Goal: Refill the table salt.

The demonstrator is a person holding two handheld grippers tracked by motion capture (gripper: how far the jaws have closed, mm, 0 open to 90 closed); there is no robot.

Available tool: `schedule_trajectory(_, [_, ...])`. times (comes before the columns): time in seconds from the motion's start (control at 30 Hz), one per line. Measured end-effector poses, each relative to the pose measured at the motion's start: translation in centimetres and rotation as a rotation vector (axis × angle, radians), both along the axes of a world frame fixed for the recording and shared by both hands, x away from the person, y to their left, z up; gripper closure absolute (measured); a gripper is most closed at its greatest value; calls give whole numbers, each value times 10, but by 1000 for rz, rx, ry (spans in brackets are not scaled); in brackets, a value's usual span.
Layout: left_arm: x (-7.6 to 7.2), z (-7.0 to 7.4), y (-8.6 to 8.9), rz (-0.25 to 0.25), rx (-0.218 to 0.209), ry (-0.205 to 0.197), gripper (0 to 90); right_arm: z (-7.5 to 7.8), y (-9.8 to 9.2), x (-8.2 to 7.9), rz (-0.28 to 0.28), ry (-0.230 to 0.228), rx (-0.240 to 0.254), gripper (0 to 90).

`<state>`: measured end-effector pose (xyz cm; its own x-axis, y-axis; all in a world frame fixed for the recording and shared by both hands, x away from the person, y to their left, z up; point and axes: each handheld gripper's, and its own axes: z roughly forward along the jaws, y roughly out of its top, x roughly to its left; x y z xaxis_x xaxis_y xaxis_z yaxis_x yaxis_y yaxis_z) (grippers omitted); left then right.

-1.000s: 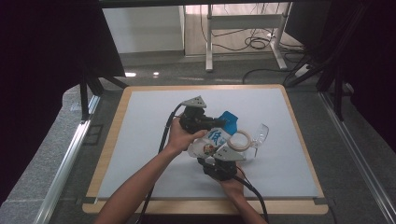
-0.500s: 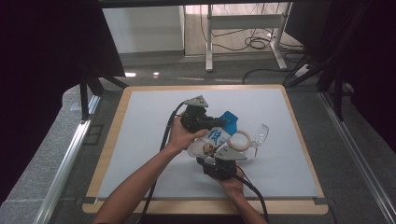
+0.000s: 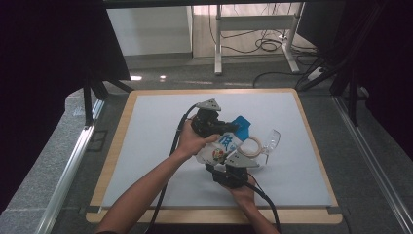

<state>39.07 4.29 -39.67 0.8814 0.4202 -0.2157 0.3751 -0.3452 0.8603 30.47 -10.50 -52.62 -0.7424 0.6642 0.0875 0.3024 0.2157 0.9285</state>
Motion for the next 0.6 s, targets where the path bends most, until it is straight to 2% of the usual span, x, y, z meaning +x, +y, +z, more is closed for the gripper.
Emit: schedule_trajectory(0.6, [2, 1, -3, 0, 22, -6, 900, 2, 0, -1, 11, -5, 16, 534])
